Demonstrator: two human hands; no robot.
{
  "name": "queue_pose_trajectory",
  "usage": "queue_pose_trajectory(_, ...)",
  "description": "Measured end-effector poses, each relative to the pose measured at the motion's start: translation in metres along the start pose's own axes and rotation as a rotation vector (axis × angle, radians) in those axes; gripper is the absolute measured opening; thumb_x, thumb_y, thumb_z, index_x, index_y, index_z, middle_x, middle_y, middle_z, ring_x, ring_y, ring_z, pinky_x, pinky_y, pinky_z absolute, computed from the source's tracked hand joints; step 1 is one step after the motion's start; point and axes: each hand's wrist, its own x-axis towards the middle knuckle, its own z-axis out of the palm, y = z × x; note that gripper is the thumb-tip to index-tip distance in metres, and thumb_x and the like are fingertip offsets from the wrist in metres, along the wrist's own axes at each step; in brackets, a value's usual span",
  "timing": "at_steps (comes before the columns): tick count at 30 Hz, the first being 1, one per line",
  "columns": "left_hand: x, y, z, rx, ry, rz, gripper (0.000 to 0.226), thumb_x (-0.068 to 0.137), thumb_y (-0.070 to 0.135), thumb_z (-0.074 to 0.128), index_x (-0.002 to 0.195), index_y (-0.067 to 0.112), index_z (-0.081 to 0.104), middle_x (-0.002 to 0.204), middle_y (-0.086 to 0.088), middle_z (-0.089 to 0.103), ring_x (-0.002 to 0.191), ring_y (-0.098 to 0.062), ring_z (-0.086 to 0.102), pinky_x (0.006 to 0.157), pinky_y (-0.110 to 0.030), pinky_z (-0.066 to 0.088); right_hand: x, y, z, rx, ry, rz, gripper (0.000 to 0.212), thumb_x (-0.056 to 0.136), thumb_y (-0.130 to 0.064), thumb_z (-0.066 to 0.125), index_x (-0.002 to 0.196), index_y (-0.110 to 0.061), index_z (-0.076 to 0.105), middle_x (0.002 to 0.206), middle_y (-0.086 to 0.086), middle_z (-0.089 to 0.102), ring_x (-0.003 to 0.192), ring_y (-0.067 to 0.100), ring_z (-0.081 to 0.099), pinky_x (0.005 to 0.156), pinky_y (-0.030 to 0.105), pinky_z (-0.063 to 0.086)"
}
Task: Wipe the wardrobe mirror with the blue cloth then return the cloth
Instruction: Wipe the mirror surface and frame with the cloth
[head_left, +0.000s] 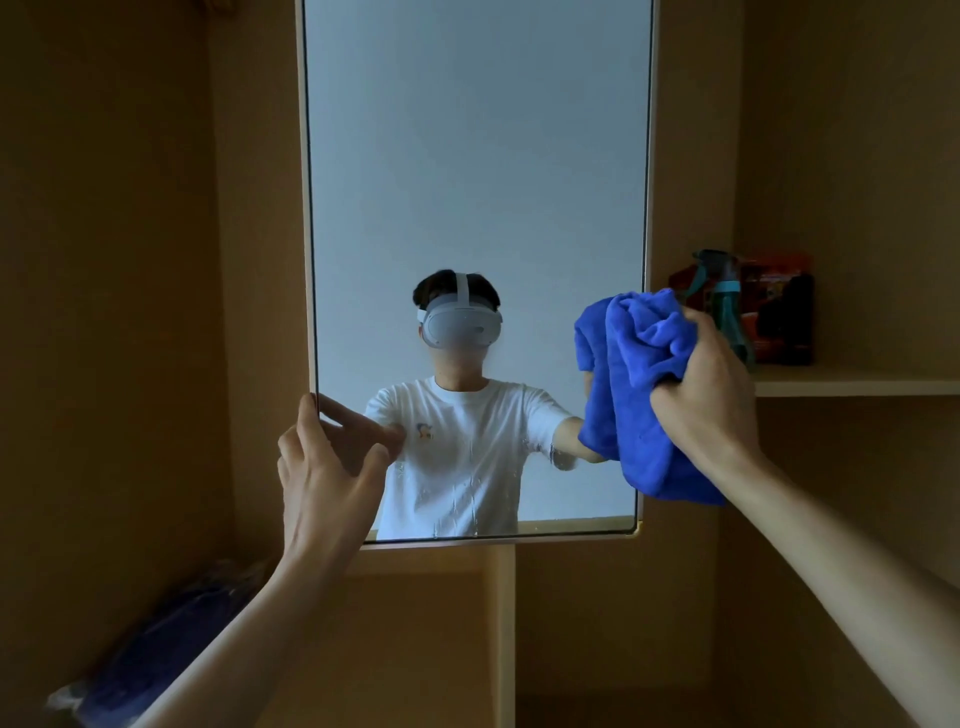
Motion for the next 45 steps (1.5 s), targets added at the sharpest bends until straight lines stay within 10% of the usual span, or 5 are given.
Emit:
queue_pose_trajectory(31, 0.006, -0.006, -0.009, -0.157, -0.036, -0.021, 0.073, 0.090, 0.039, 0.063, 0.152, 0.031, 0.025, 0.143, -0.004, 0.037, 0.129, -0.026, 0.042, 0.105, -0.053, 0.045, -0.036, -0.117, 0.089, 0.059, -0.044, -0.105, 0.048, 0.082, -0.010, 0.065, 0.128, -0.017, 0.054, 0.107, 0.003, 0.054, 0.090, 0.022, 0.059, 0.068, 0.031, 0.046)
queue_pose_trajectory(45, 0.013, -0.016, -0.015, -0.291, -0.151, -0.053, 0.064, 0.093, 0.061, 0.021, 0.154, 0.045, 0.021, 0.147, 0.011, 0.038, 0.132, -0.006, 0.035, 0.111, -0.038, 0.032, -0.062, -0.188, 0.155, 0.006, -0.081, -0.273, 0.071, 0.072, -0.013, 0.077, 0.137, -0.003, 0.049, 0.114, 0.016, 0.059, 0.103, 0.033, 0.061, 0.084, 0.046, 0.056)
